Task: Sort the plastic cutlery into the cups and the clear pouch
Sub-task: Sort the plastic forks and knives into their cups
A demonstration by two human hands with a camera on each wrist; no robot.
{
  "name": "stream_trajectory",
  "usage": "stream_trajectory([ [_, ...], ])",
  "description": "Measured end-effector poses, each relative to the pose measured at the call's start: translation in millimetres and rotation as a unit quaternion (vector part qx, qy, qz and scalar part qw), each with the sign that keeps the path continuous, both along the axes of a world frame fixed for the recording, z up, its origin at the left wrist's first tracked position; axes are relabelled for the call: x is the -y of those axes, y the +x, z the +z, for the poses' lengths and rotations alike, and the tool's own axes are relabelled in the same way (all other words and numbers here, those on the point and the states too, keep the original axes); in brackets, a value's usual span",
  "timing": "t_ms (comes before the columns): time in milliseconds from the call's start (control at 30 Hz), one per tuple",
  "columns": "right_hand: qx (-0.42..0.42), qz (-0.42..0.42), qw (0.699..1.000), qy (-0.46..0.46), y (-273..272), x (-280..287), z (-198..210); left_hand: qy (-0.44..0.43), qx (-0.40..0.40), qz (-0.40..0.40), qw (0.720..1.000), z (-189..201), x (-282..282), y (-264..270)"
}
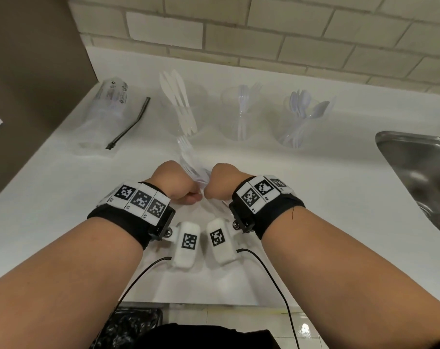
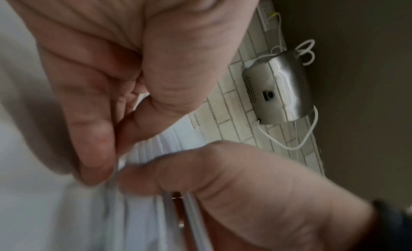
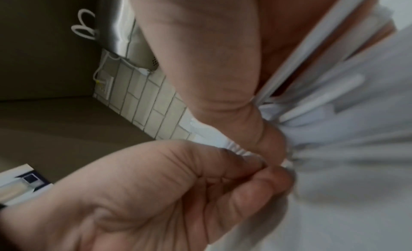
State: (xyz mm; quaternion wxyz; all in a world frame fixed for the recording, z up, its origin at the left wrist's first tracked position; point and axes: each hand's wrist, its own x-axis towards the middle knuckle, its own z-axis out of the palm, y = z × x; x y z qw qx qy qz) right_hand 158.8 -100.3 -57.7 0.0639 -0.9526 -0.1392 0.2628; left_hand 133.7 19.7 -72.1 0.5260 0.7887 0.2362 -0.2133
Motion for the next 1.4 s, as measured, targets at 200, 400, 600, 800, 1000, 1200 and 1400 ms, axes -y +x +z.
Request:
stream_trajectory([
  [200,0.008,0.026,1.0,-0.012,-3,1,1,-0.106,-0.057,0.022,0.992,5,6,0],
  [400,0.016,0.013,0.999,-0.035,-6,2,5,-0.019,-0.025,-0.093,0.995,9,4,-6],
  [600,0.041,-0.05,0.998,0.011,-11,-2,-4,-0.068,0.012,-0.029,0.997,7,-4,-6],
  [800,0.025,-0.054,0.998,0.029,-9,5,-5,-0.005,0.072,0.103,0.992,-2,-18,5],
  [1000,0.033,-0.054,0.994,0.086,-8,16,-6,-0.041,0.056,0.083,0.994,-3,-12,9],
  [1200,-0.025,-0.263,0.872,0.413,4,53,5,-0.025,0.245,0.152,0.957,8,-12,0],
  [1400,-0.196,-0.338,0.609,0.69,3,64,17,-0.1,0.281,0.041,0.954,32,17,-13],
])
